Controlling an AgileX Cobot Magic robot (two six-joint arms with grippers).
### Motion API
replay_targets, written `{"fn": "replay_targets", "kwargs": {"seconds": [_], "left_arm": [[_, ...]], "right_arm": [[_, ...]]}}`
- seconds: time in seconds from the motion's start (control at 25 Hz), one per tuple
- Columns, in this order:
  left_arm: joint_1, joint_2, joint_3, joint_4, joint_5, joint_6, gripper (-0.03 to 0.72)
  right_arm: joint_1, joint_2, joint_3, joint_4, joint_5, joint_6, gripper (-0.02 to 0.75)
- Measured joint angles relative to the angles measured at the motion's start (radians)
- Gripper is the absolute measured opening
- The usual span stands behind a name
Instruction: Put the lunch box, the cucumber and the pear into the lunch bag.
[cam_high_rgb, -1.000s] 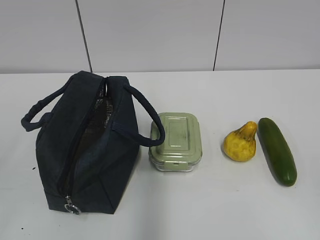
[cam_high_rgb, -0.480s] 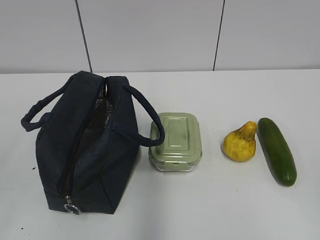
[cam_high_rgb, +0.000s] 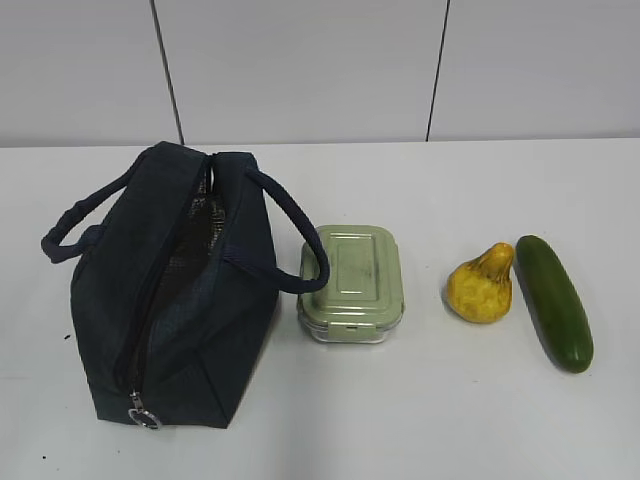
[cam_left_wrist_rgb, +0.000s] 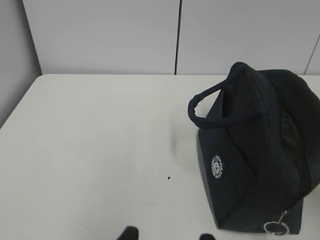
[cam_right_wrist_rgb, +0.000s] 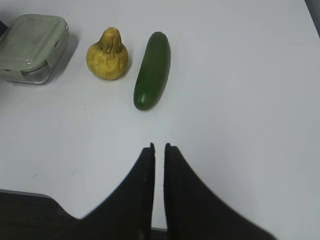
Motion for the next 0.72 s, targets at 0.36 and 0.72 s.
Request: {"fn": "replay_targets", "kwargs": {"seconds": [0.36,0.72], "left_arm": [[-0.050,0.014,0.000,-0.077,-0.001,0.000,0.238],[-0.079,0.335,-0.037,-0.237,-0.200,0.000,0.237]], "right_arm": [[0.000,0.000,0.000,0.000,-0.002,0.000,0.061],[0.000,0.053,-0.006,0.000,-0.020,0.000,0.061]]}}
